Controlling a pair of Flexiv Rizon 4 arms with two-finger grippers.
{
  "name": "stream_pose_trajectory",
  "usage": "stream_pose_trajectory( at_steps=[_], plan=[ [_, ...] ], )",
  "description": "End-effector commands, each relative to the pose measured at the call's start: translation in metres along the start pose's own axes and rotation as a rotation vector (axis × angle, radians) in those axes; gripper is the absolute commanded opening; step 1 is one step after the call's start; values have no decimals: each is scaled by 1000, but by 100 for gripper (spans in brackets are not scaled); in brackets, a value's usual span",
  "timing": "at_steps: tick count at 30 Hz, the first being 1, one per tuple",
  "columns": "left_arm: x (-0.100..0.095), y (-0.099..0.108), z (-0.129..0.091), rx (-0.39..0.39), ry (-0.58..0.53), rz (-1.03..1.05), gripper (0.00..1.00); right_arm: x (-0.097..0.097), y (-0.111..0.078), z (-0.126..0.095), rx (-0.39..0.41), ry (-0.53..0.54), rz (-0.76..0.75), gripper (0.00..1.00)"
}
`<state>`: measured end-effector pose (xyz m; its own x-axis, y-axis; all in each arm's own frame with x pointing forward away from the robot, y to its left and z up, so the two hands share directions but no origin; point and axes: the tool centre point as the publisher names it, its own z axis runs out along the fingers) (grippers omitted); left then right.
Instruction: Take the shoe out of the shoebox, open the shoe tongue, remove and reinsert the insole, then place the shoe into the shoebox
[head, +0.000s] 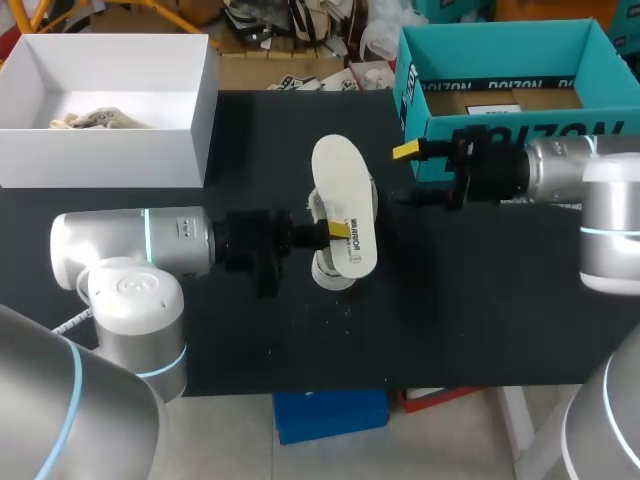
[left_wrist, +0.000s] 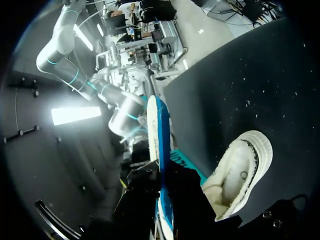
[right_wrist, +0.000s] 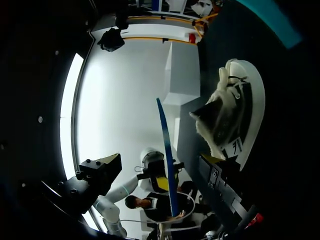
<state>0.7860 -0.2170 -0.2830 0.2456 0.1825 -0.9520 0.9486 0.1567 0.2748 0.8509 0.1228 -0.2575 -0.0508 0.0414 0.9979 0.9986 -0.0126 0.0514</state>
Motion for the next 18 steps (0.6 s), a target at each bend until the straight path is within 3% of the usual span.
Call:
stream_pose_trajectory(
  at_steps=[1,2,3,6,8,15,18],
  plan=[
    [-1,-1,0,-2,5,1,0,-11,7,12,38,5,0,100],
    [-1,-1,0,-2,5,1,0,-12,7,14,43,6,-1,99],
    [-1,-1,0,-2,5,1,0,-12,6,17,46,7,-2,87],
    [-1,-1,0,-2,5,1,0,-13,4,21,55,13,-8,80],
    [-1,-1,0,-2,5,1,0,-13,0,26,60,16,-12,65],
    [-1,-1,0,-2,5,1,0,-12,-9,39,69,31,-23,67],
    [-1,-1,0,-2,5,1,0,-11,-11,43,73,35,-32,60]
  ],
)
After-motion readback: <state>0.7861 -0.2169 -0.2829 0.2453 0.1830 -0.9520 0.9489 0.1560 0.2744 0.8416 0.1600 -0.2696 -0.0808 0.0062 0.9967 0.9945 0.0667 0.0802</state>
